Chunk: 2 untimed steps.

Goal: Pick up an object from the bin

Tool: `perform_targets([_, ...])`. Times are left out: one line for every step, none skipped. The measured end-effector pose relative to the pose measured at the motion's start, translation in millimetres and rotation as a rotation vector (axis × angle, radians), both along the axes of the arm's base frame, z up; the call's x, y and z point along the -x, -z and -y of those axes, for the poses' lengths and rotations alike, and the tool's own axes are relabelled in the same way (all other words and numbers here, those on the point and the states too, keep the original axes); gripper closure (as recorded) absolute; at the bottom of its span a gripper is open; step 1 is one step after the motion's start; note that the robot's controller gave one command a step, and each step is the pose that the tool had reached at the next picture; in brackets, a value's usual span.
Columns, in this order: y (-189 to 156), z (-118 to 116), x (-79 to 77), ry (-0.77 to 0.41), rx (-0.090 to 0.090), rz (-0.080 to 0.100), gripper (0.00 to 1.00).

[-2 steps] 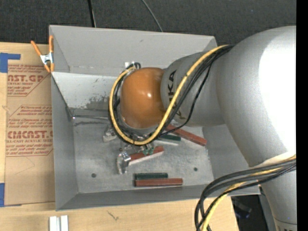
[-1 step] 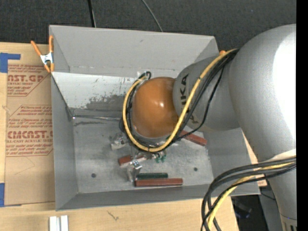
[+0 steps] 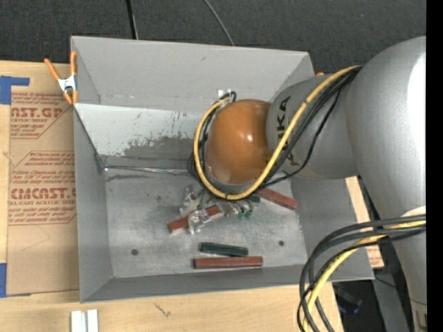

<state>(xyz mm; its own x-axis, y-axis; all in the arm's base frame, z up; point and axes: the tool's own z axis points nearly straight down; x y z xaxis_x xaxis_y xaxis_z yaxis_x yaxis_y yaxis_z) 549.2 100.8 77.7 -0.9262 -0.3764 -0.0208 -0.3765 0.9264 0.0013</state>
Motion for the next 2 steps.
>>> perform_targets([0.0,0.1,0.0,0.001,0.0,0.0,1.0])
perform_targets([-153.7,-9.5,25.1,-0.038,0.007,-0.013,1.0])
